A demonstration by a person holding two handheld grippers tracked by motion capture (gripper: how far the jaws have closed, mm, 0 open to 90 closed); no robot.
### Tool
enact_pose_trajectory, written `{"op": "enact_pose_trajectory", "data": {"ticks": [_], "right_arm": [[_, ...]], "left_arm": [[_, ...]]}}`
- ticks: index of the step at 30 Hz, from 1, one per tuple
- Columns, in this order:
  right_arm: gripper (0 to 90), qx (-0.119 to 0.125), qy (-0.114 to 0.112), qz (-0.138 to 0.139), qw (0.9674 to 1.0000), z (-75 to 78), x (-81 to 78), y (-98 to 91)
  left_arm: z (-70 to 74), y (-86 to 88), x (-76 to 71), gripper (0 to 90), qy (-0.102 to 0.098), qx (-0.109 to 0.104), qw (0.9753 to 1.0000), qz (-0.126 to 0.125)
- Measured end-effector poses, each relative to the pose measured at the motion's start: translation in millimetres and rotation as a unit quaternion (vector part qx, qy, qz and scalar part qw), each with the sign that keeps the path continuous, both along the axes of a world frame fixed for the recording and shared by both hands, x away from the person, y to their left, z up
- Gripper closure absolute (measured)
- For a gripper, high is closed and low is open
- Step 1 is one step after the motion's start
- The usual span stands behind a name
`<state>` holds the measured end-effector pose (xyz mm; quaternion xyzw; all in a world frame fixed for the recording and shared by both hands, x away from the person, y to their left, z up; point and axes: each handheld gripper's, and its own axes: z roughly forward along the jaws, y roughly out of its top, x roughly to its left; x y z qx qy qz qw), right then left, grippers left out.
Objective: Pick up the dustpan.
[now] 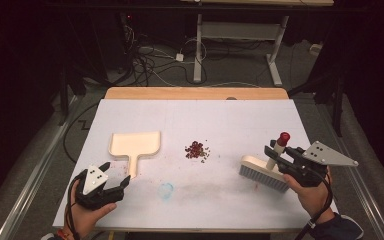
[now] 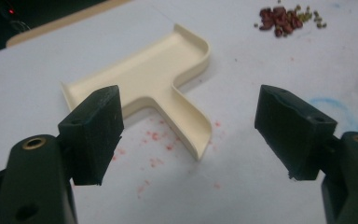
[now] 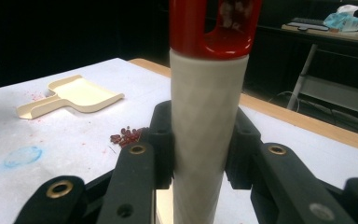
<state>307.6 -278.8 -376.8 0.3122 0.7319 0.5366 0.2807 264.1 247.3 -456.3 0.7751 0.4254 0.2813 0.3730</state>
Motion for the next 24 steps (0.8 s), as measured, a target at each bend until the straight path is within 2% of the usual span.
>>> {"op": "enact_pose_trajectory", "data": {"ticks": [2,6,9,12,15,17,19,21,24], "right_arm": [[69.3,0.001,-0.003,-0.001,1.0000,1.1,-0.2,-1.7],[69.3,0.004,-0.005,-0.004,1.0000,2.7,-0.4,-2.9],[69.3,0.004,-0.008,-0.006,0.9999,4.2,-0.6,-2.6],[69.3,0.002,-0.009,-0.005,0.9999,4.2,-1.3,-2.1],[69.3,0.001,-0.009,-0.007,0.9999,4.1,-1.1,-2.4],[69.3,0.001,-0.009,-0.007,0.9999,3.8,-0.9,-2.3],[69.3,-0.003,-0.007,-0.009,0.9999,3.2,-1.0,-0.7],[69.3,-0.005,-0.009,-0.009,0.9999,3.6,-0.8,1.0],[69.3,-0.003,-0.011,-0.006,0.9999,5.2,-0.1,3.6]], "left_arm": [[-0.9,1.5,1.5,22.9,0.004,-0.004,1.0000,0.004],[-2.0,1.8,-0.5,22.7,0.008,0.009,0.9999,0.011],[0.2,1.1,-1.6,22.7,0.011,0.010,0.9998,0.015],[1.0,-1.1,-0.4,22.7,0.031,0.020,0.9985,0.041],[0.2,-1.3,-1.1,22.7,0.059,-0.004,0.9971,0.047],[-2.2,-4.9,0.2,22.7,0.073,-0.004,0.9962,0.048],[-5.7,-8.8,6.4,22.7,0.083,0.002,0.9954,0.048],[-9.8,-11.0,18.7,22.7,0.099,0.000,0.9939,0.049],[-15.4,-12.1,40.3,22.7,0.122,-0.015,0.9909,0.056]]}}
